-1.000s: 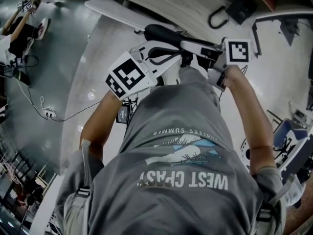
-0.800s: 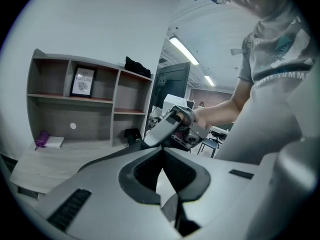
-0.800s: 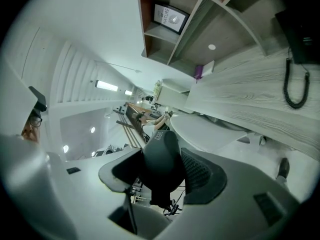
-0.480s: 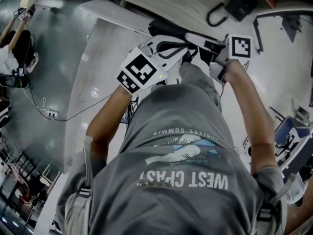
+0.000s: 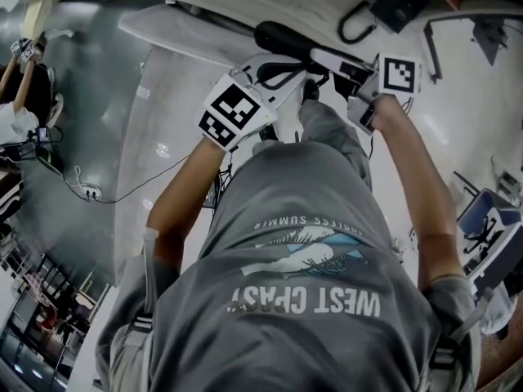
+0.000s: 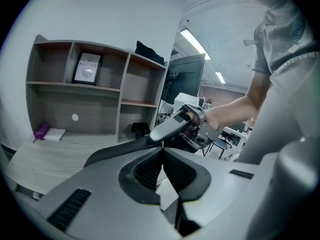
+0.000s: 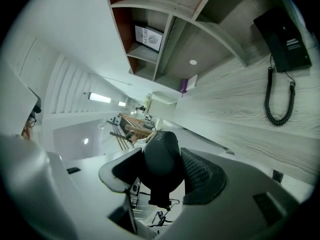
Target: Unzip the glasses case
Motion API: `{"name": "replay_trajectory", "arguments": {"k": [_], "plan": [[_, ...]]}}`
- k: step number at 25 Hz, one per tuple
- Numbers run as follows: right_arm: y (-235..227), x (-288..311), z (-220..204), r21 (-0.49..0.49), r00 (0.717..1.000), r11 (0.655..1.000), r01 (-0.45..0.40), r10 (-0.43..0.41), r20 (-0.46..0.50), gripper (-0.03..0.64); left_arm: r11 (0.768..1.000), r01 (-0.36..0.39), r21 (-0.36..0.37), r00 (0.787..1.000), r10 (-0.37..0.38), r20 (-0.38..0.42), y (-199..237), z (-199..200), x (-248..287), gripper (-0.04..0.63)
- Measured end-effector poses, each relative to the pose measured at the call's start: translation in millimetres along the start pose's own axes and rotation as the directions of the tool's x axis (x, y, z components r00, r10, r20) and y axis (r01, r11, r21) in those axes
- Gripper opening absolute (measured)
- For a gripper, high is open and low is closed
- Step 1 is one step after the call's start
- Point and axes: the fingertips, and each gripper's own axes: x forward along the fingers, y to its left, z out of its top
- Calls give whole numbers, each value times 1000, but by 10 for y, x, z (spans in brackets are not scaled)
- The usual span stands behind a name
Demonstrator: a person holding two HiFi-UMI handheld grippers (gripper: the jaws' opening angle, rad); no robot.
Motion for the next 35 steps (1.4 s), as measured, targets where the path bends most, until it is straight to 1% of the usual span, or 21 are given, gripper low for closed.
{"name": "replay_trajectory", "arguments": {"k": [5,7,9,11,14,19,22,26,30,33,35], "plan": [[-195,-55,122,-31,1000,999,27,-27,3,249,999,-24,-43,1000,23,-21,167,-99,74,6],[-278,-106,214,-47,999,998,34,-34,8,250,998,-29,-62,999,27,-25,219,-80,129,6],[-413,-165,305,-53,997,996,72,-71,8,250,995,-34,-90,999,32,-21,283,-41,170,6],[-593,-186,406,-59,992,990,128,-128,3,250,993,-50,-109,999,48,-19,406,-24,183,6],[-886,-181,532,-40,981,980,194,-194,4,250,988,-83,-130,997,82,-16,608,-41,193,6],[-1165,-240,443,-81,981,978,193,-193,1,250,977,-135,-168,991,135,-10,555,-145,152,6],[-1331,-168,447,-103,976,971,216,-218,-8,250,966,-166,-198,986,168,-6,643,-192,64,6],[-1555,-87,546,-156,970,959,238,-244,-18,252,952,-201,-229,978,207,0,813,-190,0,6],[-1749,-15,729,-223,958,936,272,-285,-28,252,941,-235,-246,970,243,5,1018,-109,-49,6],[-1761,-105,794,-296,954,914,277,-298,-28,253,935,-256,-245,964,264,1,962,12,-48,6],[-1772,-159,794,-352,950,893,280,-311,-33,253,932,-267,-244,962,274,-2,899,64,-46,6]]}}
